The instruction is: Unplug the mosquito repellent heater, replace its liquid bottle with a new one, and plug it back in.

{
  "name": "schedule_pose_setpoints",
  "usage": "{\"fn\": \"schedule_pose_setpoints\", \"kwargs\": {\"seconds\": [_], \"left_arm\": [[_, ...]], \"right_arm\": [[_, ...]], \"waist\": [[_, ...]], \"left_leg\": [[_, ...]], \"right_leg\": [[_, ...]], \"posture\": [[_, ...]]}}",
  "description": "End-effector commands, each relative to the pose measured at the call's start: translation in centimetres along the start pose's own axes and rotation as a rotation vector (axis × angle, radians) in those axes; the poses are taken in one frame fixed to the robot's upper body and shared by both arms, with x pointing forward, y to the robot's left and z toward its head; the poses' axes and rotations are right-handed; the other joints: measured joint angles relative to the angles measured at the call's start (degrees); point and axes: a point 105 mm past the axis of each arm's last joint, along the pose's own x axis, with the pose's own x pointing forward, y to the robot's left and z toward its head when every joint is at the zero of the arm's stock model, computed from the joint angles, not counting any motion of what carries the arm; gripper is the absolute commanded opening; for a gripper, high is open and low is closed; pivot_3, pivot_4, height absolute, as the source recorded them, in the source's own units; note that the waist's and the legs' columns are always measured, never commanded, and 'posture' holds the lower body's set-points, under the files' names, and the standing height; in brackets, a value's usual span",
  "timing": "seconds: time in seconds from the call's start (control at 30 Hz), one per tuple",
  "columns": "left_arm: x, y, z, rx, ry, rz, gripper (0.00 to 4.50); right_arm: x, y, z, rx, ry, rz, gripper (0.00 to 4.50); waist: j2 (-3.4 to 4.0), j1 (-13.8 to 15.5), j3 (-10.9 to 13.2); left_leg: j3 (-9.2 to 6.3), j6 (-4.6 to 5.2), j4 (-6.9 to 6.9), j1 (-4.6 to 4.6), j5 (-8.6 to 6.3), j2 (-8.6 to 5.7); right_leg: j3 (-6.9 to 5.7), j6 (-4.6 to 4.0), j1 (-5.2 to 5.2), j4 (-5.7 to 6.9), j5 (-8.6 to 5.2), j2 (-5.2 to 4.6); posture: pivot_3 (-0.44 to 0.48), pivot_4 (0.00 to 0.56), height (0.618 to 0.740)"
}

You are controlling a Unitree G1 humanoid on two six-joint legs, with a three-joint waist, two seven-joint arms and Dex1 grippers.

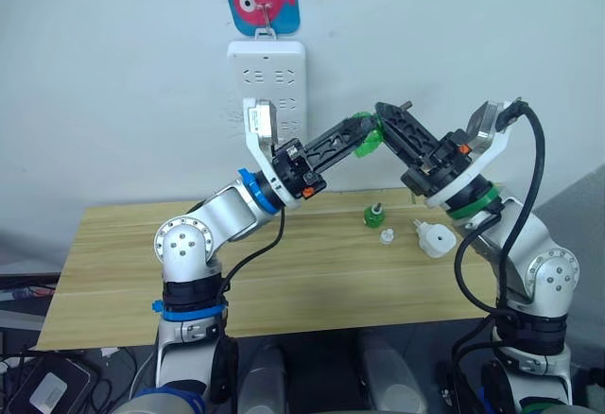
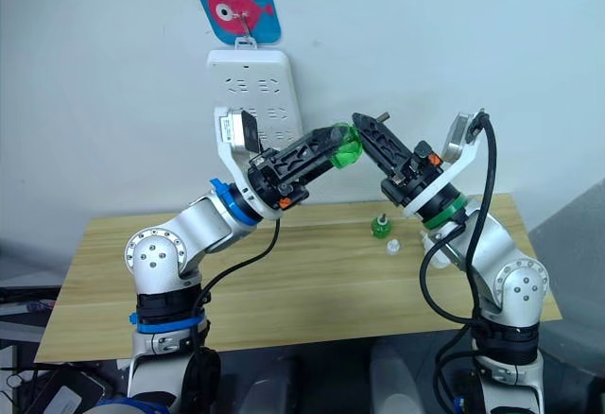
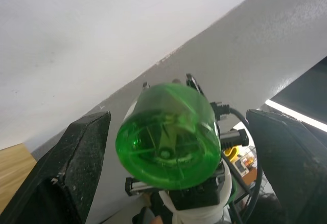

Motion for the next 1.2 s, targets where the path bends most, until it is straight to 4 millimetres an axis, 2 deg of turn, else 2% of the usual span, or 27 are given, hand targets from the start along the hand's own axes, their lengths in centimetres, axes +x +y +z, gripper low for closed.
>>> {"fn": "schedule_pose_setpoints", "kwargs": {"seconds": [0.03,0.1,0.2,0.37,0.73,0.83,1.07,1.1,1.13,1.2], "left_arm": [[-0.2,-0.8,0.1,-0.02,-0.007,-0.047,4.5],[-0.3,-0.7,0.1,-0.028,-0.01,-0.05,4.5],[-0.4,-0.6,-0.1,-0.033,0.0,-0.05,3.9],[-0.2,-0.4,-0.3,-0.041,-0.004,-0.051,2.38],[-0.5,-0.1,-0.6,-0.04,-0.003,-0.044,2.3],[-0.8,0.0,-0.5,-0.028,0.002,-0.039,2.3],[-1.8,-0.1,-0.3,-0.024,0.019,-0.036,2.3],[-2.0,0.0,-0.2,-0.021,0.021,-0.029,2.3],[-2.2,0.1,-0.2,-0.017,0.022,-0.021,2.3],[-3.0,0.6,0.1,0.006,0.027,0.02,2.3]], "right_arm": [[-0.3,1.6,-0.1,-0.011,0.001,0.066,0.84],[-0.3,1.6,-0.2,-0.008,0.002,0.068,0.84],[-0.2,1.7,-0.4,-0.006,0.01,0.078,0.84],[-0.1,2.1,-0.8,0.001,0.022,0.093,0.84],[-0.2,2.9,-1.5,0.032,0.054,0.133,0.84],[-0.3,2.3,-0.7,0.026,0.009,0.093,1.8],[-1.8,-0.7,2.4,-0.106,-0.048,-0.076,4.25],[-2.3,-1.4,2.9,-0.141,-0.052,-0.125,4.5],[-2.8,-2.2,3.5,-0.182,-0.057,-0.179,4.5],[-4.3,-3.8,3.8,-0.387,0.051,-0.313,4.5]], "waist": [[0.0,0.0,0.0],[0.0,0.01,0.0],[0.0,0.0,0.0],[0.0,0.07,0.0],[0.0,0.05,0.0],[0.0,0.05,0.0],[0.0,0.21,0.0],[0.0,0.21,0.0],[0.0,0.22,0.0],[0.0,0.28,0.0]], "left_leg": [[0.0,0.0,0.0,0.0,0.0,0.0],[-0.01,0.0,0.0,0.0,0.0,0.01],[0.0,0.0,0.0,0.0,0.0,0.0],[0.0,0.0,0.0,0.0,0.0,0.0],[0.0,0.01,-0.01,0.0,-0.01,0.01],[0.01,0.01,-0.02,0.0,-0.01,0.01],[0.0,0.03,-0.01,-0.01,-0.01,-0.01],[-0.01,0.03,-0.01,-0.01,-0.02,-0.01],[0.0,0.03,-0.02,-0.01,-0.02,0.0],[0.0,0.03,-0.04,-0.02,-0.02,-0.01]], "right_leg": [[0.0,0.0,0.0,0.0,0.0,0.0],[0.0,0.0,0.0,0.0,0.0,0.0],[0.0,0.0,0.0,-0.01,0.0,0.0],[0.0,0.0,0.0,-0.01,0.0,0.01],[0.01,0.0,0.0,-0.03,0.0,0.01],[0.02,0.0,0.0,-0.04,0.0,0.01],[0.02,0.0,0.0,-0.06,0.0,0.01],[0.01,0.0,0.0,-0.06,0.0,0.01],[0.02,0.0,0.0,-0.06,0.0,0.01],[0.01,0.0,0.0,-0.08,0.0,0.01]], "posture": [[-0.154,0.219,0.734],[-0.154,0.219,0.734],[-0.154,0.219,0.734],[-0.154,0.219,0.734],[-0.149,0.221,0.734],[-0.15,0.221,0.734],[-0.145,0.225,0.734],[-0.144,0.226,0.734],[-0.144,0.226,0.734],[-0.148,0.231,0.734]]}}
